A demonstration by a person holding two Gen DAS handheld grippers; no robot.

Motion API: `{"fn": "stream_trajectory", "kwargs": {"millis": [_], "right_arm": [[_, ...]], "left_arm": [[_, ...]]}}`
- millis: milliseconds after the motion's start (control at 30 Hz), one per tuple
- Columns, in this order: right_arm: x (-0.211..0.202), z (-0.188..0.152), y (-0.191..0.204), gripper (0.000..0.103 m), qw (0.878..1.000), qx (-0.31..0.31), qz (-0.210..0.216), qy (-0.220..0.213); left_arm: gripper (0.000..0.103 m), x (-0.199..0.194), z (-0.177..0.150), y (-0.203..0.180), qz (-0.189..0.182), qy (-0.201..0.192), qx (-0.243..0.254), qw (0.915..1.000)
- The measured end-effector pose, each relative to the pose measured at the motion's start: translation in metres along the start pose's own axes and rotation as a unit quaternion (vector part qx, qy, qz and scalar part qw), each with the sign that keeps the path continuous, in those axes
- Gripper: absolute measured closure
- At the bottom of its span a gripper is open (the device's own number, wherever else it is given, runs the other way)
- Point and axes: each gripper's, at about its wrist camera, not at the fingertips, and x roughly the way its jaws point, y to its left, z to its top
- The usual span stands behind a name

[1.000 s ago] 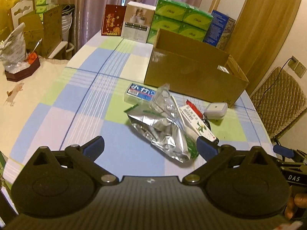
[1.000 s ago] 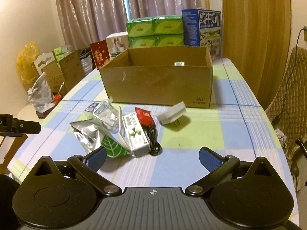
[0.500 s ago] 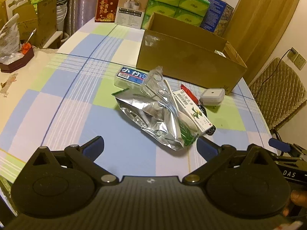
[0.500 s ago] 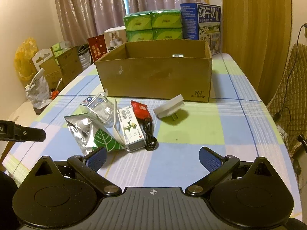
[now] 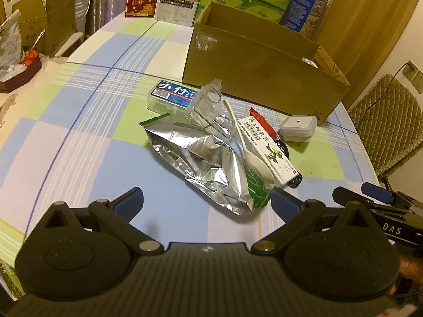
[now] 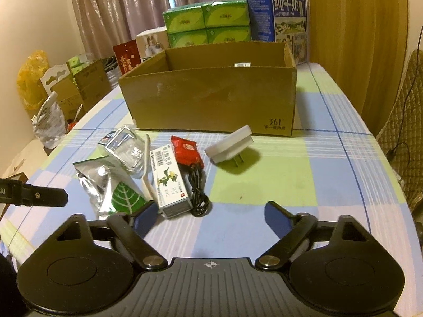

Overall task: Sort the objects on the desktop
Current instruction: 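Move both tools back over the remaining items on the table, then grasp the silver foil bag with the left tool while the right tool grasps the black cable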

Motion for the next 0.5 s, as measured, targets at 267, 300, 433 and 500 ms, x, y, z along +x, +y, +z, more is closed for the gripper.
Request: {"fn": "stream_trajectory", "kwargs": {"millis": [267,300,433,500], "right_arm": [[0.029,0.008,-0.007,0.041,1.000,-0.011,0.008,0.020],[0.032,0.009,-0.008,0.041,1.000,-0.014,0.009,0.022],[0.047,0.014,-0.012,0.043,0.999,-0.031,0.005,0.027],[0.055,0.016,-0.015,0.044,0.999,-0.034,0.002,0.031]], "left_arm": [[0.002,0.035,0.007,-0.002,-0.007,0.017,-0.024,0.9995],[0.002,0.040,0.007,-0.001,-0.009,0.019,-0.029,0.9994],[0.002,0.056,0.011,0.001,-0.016,0.027,-0.043,0.9986],[0.003,0.065,0.013,0.002,-0.020,0.031,-0.054,0.9979]]}}
